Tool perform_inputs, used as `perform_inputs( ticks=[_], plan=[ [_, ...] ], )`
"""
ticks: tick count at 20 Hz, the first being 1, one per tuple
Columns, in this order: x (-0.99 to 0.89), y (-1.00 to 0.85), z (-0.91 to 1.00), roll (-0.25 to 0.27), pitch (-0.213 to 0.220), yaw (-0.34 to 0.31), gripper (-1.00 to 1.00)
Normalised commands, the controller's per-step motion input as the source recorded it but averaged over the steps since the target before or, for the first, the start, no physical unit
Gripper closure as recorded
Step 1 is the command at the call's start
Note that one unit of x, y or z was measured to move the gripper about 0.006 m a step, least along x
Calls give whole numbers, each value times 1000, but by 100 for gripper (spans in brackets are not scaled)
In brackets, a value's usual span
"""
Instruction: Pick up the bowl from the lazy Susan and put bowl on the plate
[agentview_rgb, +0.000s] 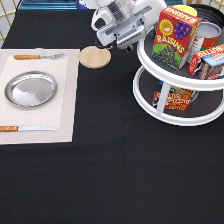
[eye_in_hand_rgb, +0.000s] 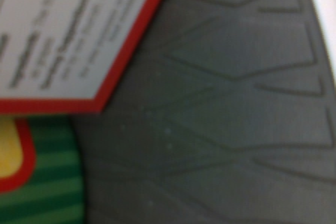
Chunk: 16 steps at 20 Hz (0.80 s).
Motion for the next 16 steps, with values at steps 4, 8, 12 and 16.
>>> perform_inputs(
  ticks=[4, 8, 12, 16],
  plan=[
    [535, -98, -3, 0, 0, 115, -100],
    [624, -191, 0, 0, 0, 140, -100],
    [654, -269, 0, 0, 0, 144, -100],
    [610, -264, 18, 0, 0, 148, -100]
  ],
)
